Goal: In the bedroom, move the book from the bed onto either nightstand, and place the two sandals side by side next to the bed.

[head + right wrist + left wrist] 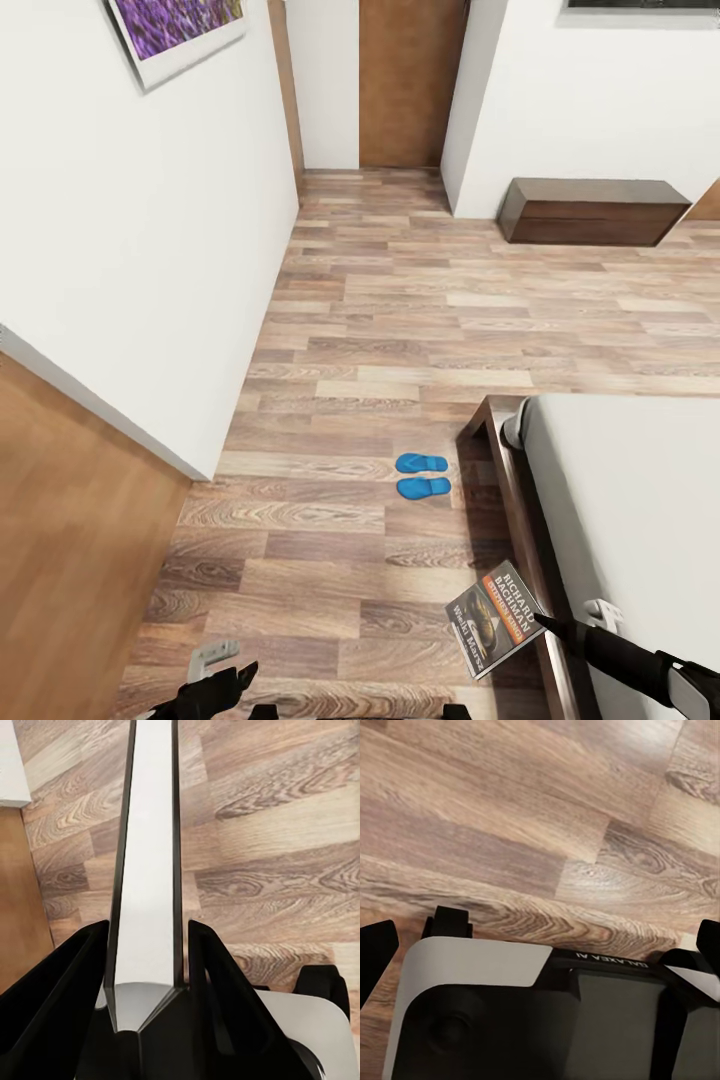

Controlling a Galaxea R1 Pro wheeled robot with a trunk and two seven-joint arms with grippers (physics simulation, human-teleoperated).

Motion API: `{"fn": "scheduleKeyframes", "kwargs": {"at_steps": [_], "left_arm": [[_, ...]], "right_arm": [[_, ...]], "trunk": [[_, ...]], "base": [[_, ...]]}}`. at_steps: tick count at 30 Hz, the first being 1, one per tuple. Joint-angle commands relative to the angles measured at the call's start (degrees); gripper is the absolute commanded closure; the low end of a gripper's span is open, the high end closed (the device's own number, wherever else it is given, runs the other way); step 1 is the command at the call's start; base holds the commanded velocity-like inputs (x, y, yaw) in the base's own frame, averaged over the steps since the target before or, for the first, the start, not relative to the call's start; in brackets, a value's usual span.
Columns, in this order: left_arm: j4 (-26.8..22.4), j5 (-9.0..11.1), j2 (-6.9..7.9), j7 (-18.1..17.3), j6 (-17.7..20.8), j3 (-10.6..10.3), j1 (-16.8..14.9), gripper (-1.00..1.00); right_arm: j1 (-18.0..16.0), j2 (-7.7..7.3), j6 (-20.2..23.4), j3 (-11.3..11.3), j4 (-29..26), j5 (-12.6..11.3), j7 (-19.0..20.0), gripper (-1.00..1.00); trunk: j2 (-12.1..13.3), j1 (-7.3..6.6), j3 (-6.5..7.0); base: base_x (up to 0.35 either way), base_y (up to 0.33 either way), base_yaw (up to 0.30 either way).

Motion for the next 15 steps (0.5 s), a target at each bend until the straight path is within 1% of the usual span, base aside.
{"fn": "scheduleKeyframes", "kwargs": {"at_steps": [1, 12, 15], "left_arm": [[0.07, 0.48, 0.03, -0.15, -0.25, -0.49, -0.04, -1.00], [0.07, 0.48, -0.04, -0.36, -0.07, -0.52, -0.04, -1.00], [0.10, 0.48, -0.30, -0.36, -0.11, -0.52, -0.04, -1.00]], "right_arm": [[-0.02, -0.03, 0.60, 0.30, -0.02, -0.60, 0.16, 1.00], [-0.02, -0.03, 0.60, 0.30, -0.02, -0.60, 0.16, 1.00], [-0.02, -0.03, 0.60, 0.31, -0.02, -0.57, 0.16, 1.00]], "trunk": [[-0.04, 0.01, 0.05], [-0.04, 0.01, 1.07], [-0.04, 0.01, 1.35]], "base": [[0.000, 0.000, 0.000], [0.000, 0.000, 0.000], [0.000, 0.000, 0.000]]}}
